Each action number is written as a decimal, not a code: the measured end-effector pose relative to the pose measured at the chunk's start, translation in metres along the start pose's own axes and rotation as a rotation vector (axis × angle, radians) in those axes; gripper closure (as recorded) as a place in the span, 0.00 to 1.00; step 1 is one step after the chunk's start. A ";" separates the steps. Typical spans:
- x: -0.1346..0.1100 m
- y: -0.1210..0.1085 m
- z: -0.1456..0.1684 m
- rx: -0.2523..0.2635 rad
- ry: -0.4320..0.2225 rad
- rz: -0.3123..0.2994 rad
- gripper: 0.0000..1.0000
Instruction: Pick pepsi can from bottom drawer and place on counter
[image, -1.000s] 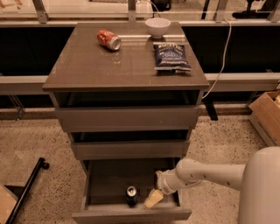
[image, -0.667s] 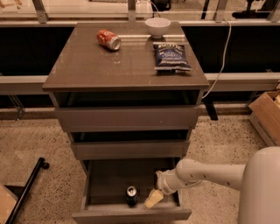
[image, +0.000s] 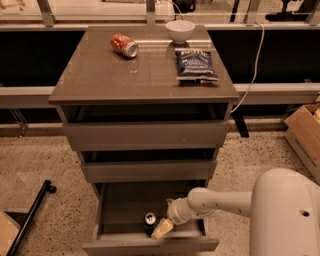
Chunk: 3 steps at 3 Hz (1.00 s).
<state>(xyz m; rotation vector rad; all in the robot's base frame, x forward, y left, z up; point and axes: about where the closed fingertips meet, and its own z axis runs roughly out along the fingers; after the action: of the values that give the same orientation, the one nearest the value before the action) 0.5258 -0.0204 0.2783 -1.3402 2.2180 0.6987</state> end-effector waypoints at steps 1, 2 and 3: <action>0.005 -0.012 0.040 0.007 -0.063 0.032 0.00; 0.000 -0.023 0.072 -0.002 -0.122 0.050 0.00; 0.002 -0.033 0.103 -0.035 -0.173 0.092 0.00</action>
Offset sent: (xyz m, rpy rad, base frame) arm 0.0523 0.0550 -0.0862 0.1836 -0.0310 -0.0899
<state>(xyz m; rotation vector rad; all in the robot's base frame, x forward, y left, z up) 0.5665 0.0304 0.1915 -1.1529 2.1481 0.8566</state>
